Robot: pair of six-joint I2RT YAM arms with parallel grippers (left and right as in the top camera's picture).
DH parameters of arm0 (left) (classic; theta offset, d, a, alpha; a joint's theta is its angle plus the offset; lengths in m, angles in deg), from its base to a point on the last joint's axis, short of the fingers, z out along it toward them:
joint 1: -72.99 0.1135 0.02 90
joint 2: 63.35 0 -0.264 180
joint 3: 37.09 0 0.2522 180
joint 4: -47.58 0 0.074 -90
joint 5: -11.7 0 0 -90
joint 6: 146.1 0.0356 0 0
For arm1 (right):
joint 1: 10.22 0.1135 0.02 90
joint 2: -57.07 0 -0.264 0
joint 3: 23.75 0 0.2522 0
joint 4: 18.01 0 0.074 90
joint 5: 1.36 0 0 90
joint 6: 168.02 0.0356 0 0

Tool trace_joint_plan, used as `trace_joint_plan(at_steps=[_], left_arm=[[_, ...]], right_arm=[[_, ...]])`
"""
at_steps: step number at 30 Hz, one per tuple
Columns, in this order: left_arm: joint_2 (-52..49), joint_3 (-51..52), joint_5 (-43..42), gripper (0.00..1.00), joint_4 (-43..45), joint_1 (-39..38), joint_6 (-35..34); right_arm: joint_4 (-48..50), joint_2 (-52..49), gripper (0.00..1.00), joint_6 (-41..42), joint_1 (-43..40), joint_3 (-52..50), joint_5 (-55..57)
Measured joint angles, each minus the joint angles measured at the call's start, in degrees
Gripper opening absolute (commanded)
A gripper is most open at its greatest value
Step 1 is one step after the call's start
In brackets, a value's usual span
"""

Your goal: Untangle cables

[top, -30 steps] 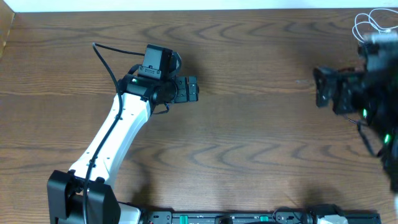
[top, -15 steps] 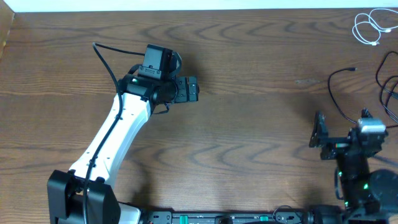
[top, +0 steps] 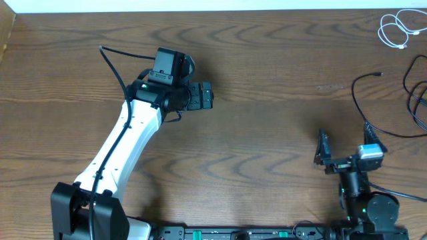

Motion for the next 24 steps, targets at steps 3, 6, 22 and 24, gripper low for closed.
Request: trace_joint_plan(at_steps=[3,6,22,24], left_arm=[[0.00,0.00,0.02,0.99,0.04,0.00,0.00],[0.00,0.00,0.02,0.99,0.02,0.00,0.00],[0.00,0.00,0.02,0.99,0.02,0.00,0.00],[0.00,0.00,0.00,0.99,0.04,0.00,0.00]], right_arm=[[0.72,0.13,0.99,0.02,0.22,-2.29,0.17],[-1.14,0.22,0.99,0.02,0.37,-3.48,0.59],[-6.88,0.20,0.99,-0.42,0.59,-3.74,1.46],[-6.88,0.20,0.99,-0.42,0.59,-3.74,1.46]])
